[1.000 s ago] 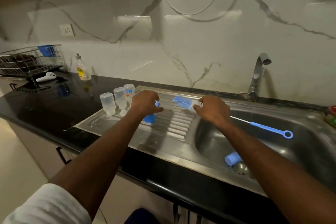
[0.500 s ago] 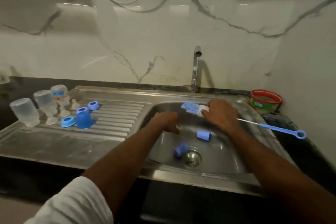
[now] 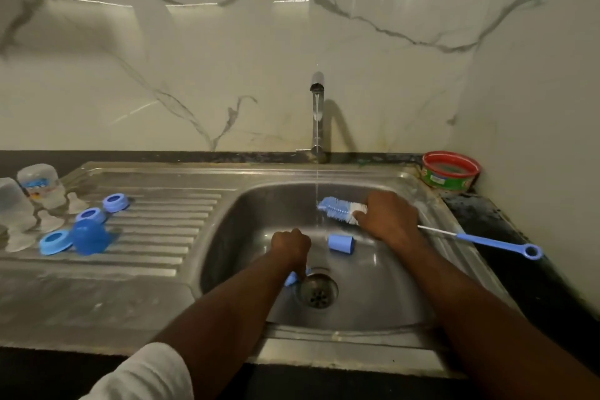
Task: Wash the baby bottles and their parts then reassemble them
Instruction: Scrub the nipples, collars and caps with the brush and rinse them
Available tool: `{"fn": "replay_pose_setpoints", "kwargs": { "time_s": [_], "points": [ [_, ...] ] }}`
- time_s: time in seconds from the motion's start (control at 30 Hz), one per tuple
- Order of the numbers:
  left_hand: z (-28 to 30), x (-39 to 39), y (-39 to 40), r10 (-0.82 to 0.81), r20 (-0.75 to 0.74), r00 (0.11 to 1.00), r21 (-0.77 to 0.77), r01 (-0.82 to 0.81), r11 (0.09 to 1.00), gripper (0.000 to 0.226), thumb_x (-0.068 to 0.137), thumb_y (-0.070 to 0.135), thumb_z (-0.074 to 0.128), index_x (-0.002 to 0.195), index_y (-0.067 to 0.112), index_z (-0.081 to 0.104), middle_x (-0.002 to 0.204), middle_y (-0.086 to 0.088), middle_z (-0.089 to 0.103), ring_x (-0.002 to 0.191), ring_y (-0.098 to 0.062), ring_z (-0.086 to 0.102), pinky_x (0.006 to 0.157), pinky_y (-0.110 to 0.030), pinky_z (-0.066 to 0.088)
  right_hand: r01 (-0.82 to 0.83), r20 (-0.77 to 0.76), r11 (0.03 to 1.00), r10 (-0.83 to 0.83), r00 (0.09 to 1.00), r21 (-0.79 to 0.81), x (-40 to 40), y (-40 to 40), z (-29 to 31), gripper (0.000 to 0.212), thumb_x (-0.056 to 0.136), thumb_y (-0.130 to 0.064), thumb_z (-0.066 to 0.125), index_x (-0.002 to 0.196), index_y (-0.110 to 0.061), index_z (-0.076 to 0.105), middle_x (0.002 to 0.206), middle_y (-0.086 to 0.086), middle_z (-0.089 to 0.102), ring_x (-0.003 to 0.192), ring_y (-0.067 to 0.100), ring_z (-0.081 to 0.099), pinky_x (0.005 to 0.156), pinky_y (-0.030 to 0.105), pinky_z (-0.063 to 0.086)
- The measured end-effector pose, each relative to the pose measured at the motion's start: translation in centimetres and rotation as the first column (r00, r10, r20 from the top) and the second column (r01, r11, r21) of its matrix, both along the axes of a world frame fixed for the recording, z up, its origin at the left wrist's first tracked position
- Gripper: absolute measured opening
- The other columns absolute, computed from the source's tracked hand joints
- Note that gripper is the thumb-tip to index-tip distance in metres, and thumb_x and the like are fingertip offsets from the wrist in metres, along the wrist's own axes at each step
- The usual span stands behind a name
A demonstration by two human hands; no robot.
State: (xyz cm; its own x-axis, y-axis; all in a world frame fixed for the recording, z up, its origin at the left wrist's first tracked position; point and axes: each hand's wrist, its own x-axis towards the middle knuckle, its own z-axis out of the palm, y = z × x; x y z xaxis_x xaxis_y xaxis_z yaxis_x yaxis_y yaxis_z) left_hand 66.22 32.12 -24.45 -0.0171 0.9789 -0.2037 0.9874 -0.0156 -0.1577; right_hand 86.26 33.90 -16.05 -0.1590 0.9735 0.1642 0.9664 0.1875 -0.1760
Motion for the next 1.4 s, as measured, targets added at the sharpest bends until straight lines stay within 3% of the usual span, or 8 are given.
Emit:
{"fn": "replay_pose_setpoints", "kwargs": {
  "time_s": [0.3, 0.4, 0.63, 0.73, 0.77, 0.83, 1.0, 1.4],
  "points": [
    [4.0, 1.4, 4.3, -0.173, 0.848, 0.5, 0.403, -0.398, 0.824, 0.036, 0.079, 0.023, 0.084, 0.109, 0.021, 0.064, 0.105, 0.003, 0.07, 0.097, -0.014, 0.066, 0.088, -0.031, 0.055, 0.156, -0.115, 0.985, -0.147, 0.982, 0.072, 0.7, -1.0, 1.1, 0.037, 0.097, -0.049, 0.055, 0.124, -0.025, 0.061, 0.123, 0.005, 0.065, 0.113, 0.029, 0.062, 0.086, 0.039, 0.046],
    [4.0, 2.0, 4.8, -0.244, 0.913, 0.328, 0.383, -0.48, 0.789, 0.041, 0.074, 0.022, 0.089, 0.106, 0.026, 0.064, 0.103, 0.006, 0.073, 0.094, -0.008, 0.069, 0.086, -0.027, 0.058, 0.155, -0.117, 0.985, -0.145, 0.982, 0.081, 0.8, -1.2, 1.1, 0.035, 0.098, -0.048, 0.055, 0.124, -0.025, 0.062, 0.122, 0.005, 0.065, 0.111, 0.028, 0.063, 0.084, 0.038, 0.046],
    [3.5, 0.7, 5.2, -0.287, 0.904, 0.317, 0.42, -0.537, 0.732, 0.032, 0.086, 0.03, 0.08, 0.113, 0.018, 0.068, 0.103, 0.005, 0.072, 0.093, -0.009, 0.068, 0.086, -0.028, 0.056, 0.153, -0.105, 0.982, -0.141, 0.984, 0.113, 0.3, -1.3, 1.3, 0.033, 0.099, -0.045, 0.056, 0.124, -0.025, 0.062, 0.123, 0.005, 0.065, 0.113, 0.029, 0.062, 0.083, 0.038, 0.045],
    [4.5, 1.2, 5.6, -0.189, 0.949, -0.251, 0.009, -0.579, 0.815, 0.03, 0.101, 0.029, 0.061, 0.113, 0.003, 0.069, 0.099, -0.009, 0.073, 0.085, -0.017, 0.07, 0.078, -0.034, 0.06, 0.153, -0.101, 0.981, -0.141, 0.985, 0.121, 0.2, -1.3, 1.4, 0.034, 0.098, -0.046, 0.057, 0.122, -0.024, 0.063, 0.121, 0.005, 0.066, 0.111, 0.028, 0.063, 0.08, 0.036, 0.044],
    [5.2, 1.5, 5.5, -0.117, 0.802, -0.586, -0.22, -0.473, 0.853, 0.035, 0.104, 0.026, 0.055, 0.118, -0.004, 0.065, 0.102, -0.016, 0.071, 0.083, -0.02, 0.07, 0.072, -0.03, 0.062, 0.15, -0.099, 0.981, -0.138, 0.985, 0.125, 0.2, -1.4, 1.4, 0.035, 0.098, -0.047, 0.057, 0.123, -0.024, 0.063, 0.121, 0.005, 0.066, 0.111, 0.028, 0.063, 0.08, 0.036, 0.045],
    [6.6, 1.4, 4.9, -0.001, 0.416, -0.909, -0.463, -0.213, 0.86, 0.04, 0.105, 0.021, 0.054, 0.125, -0.013, 0.057, 0.106, -0.027, 0.069, 0.08, -0.027, 0.071, 0.068, -0.028, 0.062, 0.141, -0.094, 0.981, -0.129, 0.987, 0.132, 0.2, -1.4, 1.5, 0.037, 0.098, -0.049, 0.055, 0.124, -0.024, 0.063, 0.122, 0.005, 0.066, 0.11, 0.028, 0.063, 0.079, 0.036, 0.044],
    [7.7, 0.4, 4.3, 0.051, 0.154, -0.987, -0.495, -0.033, 0.868, 0.045, 0.1, 0.02, 0.06, 0.126, -0.017, 0.055, 0.094, -0.029, 0.073, 0.07, -0.029, 0.076, 0.073, -0.033, 0.06, 0.127, -0.093, 0.982, -0.114, 0.989, 0.141, 0.1, -1.5, 1.7, 0.038, 0.099, -0.049, 0.054, 0.127, -0.024, 0.062, 0.124, 0.006, 0.065, 0.112, 0.028, 0.063, 0.077, 0.034, 0.04],
    [7.4, 1.0, 3.7, 0.004, 0.365, -0.931, -0.488, -0.188, 0.852, 0.042, 0.105, 0.024, 0.052, 0.126, -0.012, 0.057, 0.104, -0.029, 0.07, 0.094, -0.03, 0.071, 0.071, -0.034, 0.062, 0.086, -0.196, 0.948, -0.026, 0.98, 0.306, -0.6, -2.4, 2.8, 0.026, 0.101, -0.04, 0.049, 0.117, -0.023, 0.059, 0.104, 0.005, 0.07, 0.09, 0.026, 0.067, 0.065, 0.032, 0.04]
  ]
}}
